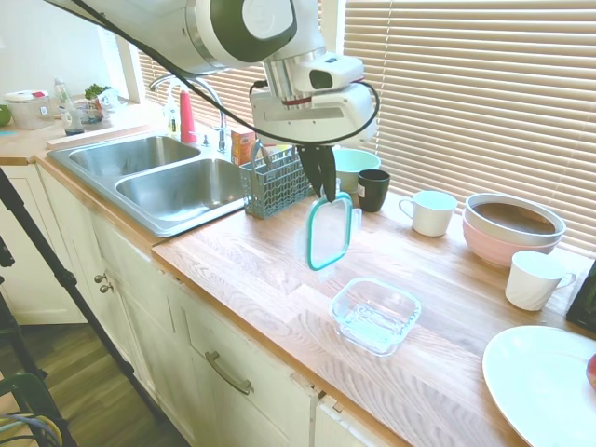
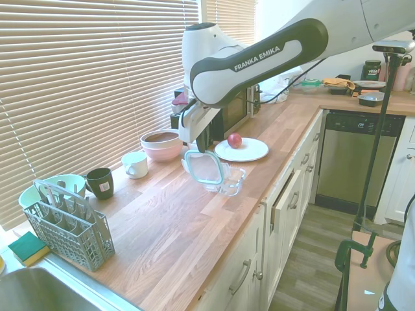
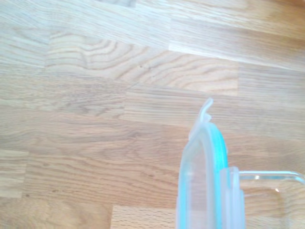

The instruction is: Cover the lid of the food container

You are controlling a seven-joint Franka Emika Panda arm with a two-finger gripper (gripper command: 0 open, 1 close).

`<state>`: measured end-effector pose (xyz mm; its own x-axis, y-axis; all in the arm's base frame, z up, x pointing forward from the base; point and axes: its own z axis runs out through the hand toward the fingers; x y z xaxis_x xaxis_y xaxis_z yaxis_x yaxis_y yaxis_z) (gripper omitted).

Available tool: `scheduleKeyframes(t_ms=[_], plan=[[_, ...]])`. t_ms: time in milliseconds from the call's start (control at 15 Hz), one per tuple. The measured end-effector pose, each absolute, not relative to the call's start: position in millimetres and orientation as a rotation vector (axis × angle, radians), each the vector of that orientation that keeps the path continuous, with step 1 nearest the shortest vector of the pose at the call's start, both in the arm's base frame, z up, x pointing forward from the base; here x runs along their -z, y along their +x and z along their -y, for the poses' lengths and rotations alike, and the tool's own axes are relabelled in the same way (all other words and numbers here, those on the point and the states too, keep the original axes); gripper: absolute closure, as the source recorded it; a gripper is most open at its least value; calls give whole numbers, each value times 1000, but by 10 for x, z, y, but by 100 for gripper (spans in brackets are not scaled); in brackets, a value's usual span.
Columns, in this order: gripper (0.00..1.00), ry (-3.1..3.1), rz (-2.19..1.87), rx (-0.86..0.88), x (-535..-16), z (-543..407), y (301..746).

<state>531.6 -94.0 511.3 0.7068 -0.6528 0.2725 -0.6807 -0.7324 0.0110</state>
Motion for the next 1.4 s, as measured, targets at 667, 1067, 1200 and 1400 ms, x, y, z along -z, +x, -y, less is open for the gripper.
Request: scheduleKeyframes(t_ms=[667,1067,1200,1400], plan=[[100,2847,1145,-338,-4961,1265,5258],[100,2864,1152,-346,-4950,1487,5211],[100,2872,1162,-345,-4952,1546,5195],[100,2880,1182,-343,-4951,1721,5141]])
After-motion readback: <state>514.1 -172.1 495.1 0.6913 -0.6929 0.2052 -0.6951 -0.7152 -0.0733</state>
